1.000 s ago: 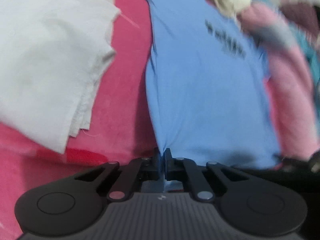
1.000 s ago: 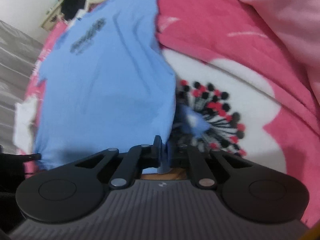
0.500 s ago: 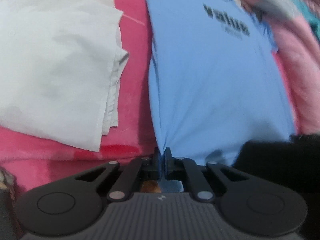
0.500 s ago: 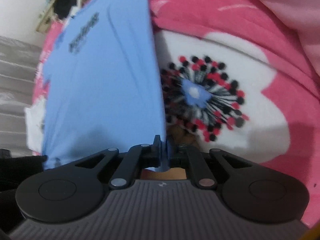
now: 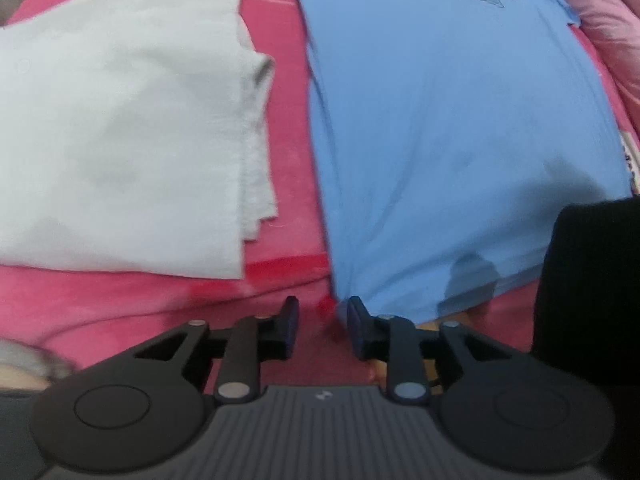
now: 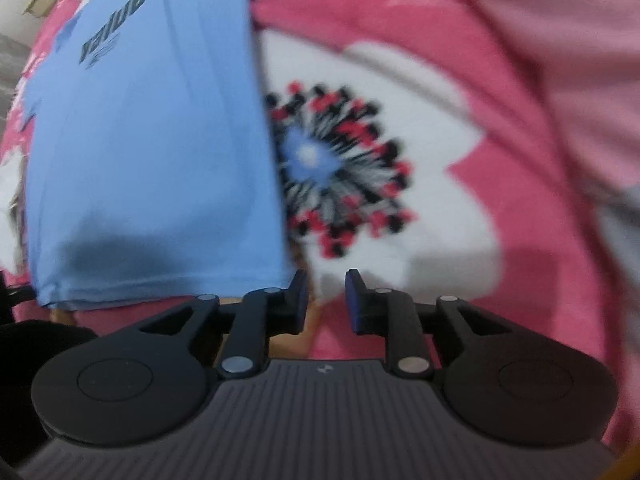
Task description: Fold clothes
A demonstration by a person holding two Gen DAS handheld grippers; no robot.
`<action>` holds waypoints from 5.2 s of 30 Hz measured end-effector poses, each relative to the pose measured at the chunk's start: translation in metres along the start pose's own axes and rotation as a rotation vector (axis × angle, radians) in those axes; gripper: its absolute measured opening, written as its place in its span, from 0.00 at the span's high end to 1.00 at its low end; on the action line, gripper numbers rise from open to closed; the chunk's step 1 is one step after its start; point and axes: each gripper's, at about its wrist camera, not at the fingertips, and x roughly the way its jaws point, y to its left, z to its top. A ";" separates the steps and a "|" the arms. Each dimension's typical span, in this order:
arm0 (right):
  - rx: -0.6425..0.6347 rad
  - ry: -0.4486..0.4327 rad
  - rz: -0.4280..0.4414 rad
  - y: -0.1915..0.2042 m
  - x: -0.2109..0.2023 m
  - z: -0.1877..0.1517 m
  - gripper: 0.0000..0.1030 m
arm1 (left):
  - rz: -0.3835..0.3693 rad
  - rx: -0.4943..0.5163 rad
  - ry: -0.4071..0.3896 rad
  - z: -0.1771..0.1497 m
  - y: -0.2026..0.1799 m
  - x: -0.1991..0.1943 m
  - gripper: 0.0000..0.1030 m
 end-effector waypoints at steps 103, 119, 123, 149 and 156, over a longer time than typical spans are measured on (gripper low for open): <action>-0.548 -0.651 0.073 0.107 0.044 0.221 0.52 | -0.491 0.189 -0.468 0.374 -0.215 0.122 0.47; 0.217 -0.501 0.200 0.034 0.073 0.322 0.95 | -0.361 0.361 -0.522 0.365 -0.252 0.129 0.88; 0.116 -0.584 0.174 0.050 0.056 0.325 0.97 | -0.388 0.358 -0.528 0.359 -0.252 0.125 0.93; -0.359 -0.458 0.380 0.164 0.126 0.367 0.86 | -0.561 0.052 -0.399 0.347 -0.211 0.132 0.92; -0.173 -0.653 0.329 0.098 0.050 0.344 0.84 | -0.620 -0.019 -0.357 0.344 -0.198 0.133 0.92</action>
